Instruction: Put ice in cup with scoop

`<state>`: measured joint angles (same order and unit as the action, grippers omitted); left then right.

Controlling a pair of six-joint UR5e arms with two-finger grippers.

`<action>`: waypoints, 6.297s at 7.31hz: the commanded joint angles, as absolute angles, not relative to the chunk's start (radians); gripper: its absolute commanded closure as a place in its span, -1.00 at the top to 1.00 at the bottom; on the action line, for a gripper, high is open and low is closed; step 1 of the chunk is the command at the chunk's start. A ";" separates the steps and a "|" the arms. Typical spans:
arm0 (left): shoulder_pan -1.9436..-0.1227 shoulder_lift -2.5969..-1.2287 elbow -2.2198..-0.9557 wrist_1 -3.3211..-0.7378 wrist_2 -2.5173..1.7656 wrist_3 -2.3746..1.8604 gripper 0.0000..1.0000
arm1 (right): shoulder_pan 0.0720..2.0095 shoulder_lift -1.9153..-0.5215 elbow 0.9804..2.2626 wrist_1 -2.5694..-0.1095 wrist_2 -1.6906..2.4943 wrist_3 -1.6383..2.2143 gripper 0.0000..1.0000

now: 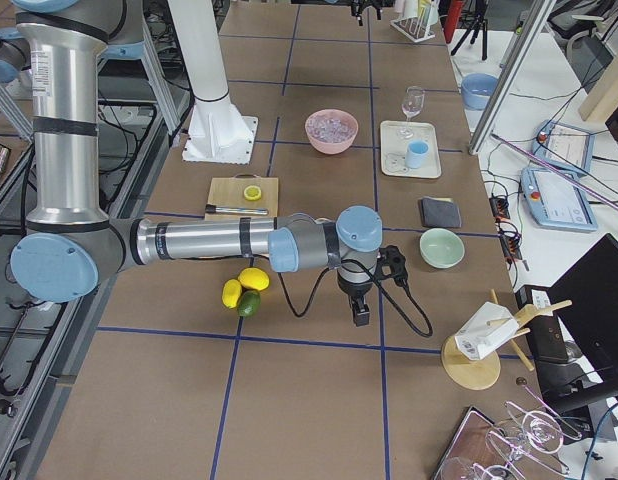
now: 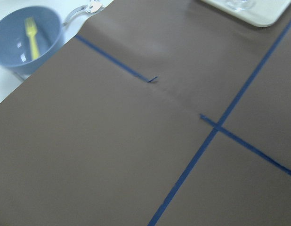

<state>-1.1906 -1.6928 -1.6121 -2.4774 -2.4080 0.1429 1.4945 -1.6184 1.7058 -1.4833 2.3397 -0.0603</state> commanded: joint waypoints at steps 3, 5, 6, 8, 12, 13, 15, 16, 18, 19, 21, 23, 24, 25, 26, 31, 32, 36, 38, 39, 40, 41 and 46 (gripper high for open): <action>-0.875 -1.857 -1.595 -2.539 -2.343 0.105 1.00 | 1.490 -1.618 1.718 -1.482 2.341 -0.063 1.00; -0.708 -1.929 -1.556 -2.546 -2.235 0.103 1.00 | 1.473 -1.618 1.723 -1.482 2.341 -0.061 1.00; -0.677 -1.960 -1.533 -2.548 -2.202 0.101 1.00 | 1.473 -1.618 1.727 -1.482 2.341 -0.061 1.00; -0.629 -1.980 -1.499 -2.580 -2.129 0.100 1.00 | 1.473 -1.618 1.729 -1.482 2.342 -0.057 1.00; -0.572 -2.028 -1.401 -2.678 -2.088 0.077 1.00 | 1.467 -1.618 1.741 -1.483 2.344 -0.052 1.00; -0.557 -2.048 -1.390 -2.678 -2.085 0.048 1.00 | 1.462 -1.618 1.747 -1.483 2.344 -0.051 1.00; -0.543 -2.063 -1.390 -2.681 -2.085 0.029 1.00 | 1.416 -1.618 1.781 -1.483 2.344 0.021 1.00; -0.543 -2.066 -1.384 -2.709 -2.085 0.026 0.99 | 1.396 -1.618 1.799 -1.483 2.344 0.053 1.00; -0.543 -2.063 -1.321 -2.845 -2.068 -0.004 0.99 | 1.390 -1.618 1.815 -1.483 2.344 0.072 1.00; -0.543 -2.066 -1.319 -2.849 -2.024 -0.006 0.99 | 1.385 -1.618 1.824 -1.483 2.345 0.077 1.00; -0.543 -2.069 -1.319 -2.850 -2.008 -0.009 0.99 | 1.318 -1.620 1.883 -1.482 2.344 0.196 1.00; -0.543 -2.069 -1.319 -2.852 -2.008 -0.015 0.99 | 1.219 -1.635 1.986 -1.486 2.335 0.373 1.00; -0.542 -2.069 -1.319 -2.852 -2.008 -0.015 0.99 | 1.165 -1.643 2.020 -1.486 2.335 0.465 1.00; -0.540 -2.069 -1.319 -2.852 -2.008 -0.015 0.99 | 1.096 -1.644 2.055 -1.486 2.332 0.582 1.00; -0.538 -2.069 -1.319 -2.850 -2.008 -0.015 0.99 | 1.012 -1.629 2.083 -1.485 2.300 0.628 1.00; -0.538 -2.069 -1.319 -2.852 -2.008 -0.015 0.99 | 0.668 -1.729 2.085 -1.264 2.030 1.038 0.99; -0.538 -2.069 -1.319 -2.852 -2.008 -0.015 0.99 | 0.626 -1.727 2.066 -1.261 2.005 1.078 0.99; -0.538 -2.069 -1.319 -2.852 -2.008 -0.015 0.99 | 0.540 -1.717 2.017 -1.226 1.919 1.209 0.34; -0.538 -2.069 -1.319 -2.852 -2.008 -0.015 0.99 | 0.541 -1.720 2.013 -1.230 1.921 1.201 -0.43; -0.538 -2.069 -1.321 -2.852 -2.008 -0.015 0.99 | 0.543 -1.723 2.013 -1.230 1.921 1.192 -0.42; -0.537 -2.069 -1.319 -2.852 -2.008 -0.015 0.99 | 0.543 -1.726 2.013 -1.232 1.921 1.190 -0.42; -0.538 -2.071 -1.321 -2.852 -2.008 -0.015 0.99 | 0.545 -1.727 2.013 -1.233 1.921 1.190 -0.42; -0.538 -2.071 -1.321 -2.852 -2.008 -0.015 0.99 | 0.583 -1.718 2.040 -1.235 1.921 1.137 -1.00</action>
<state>-0.5382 -2.0708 -1.3208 -2.8517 -2.0078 -0.0162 0.5658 -1.7187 2.0244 -1.2349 1.9232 1.1734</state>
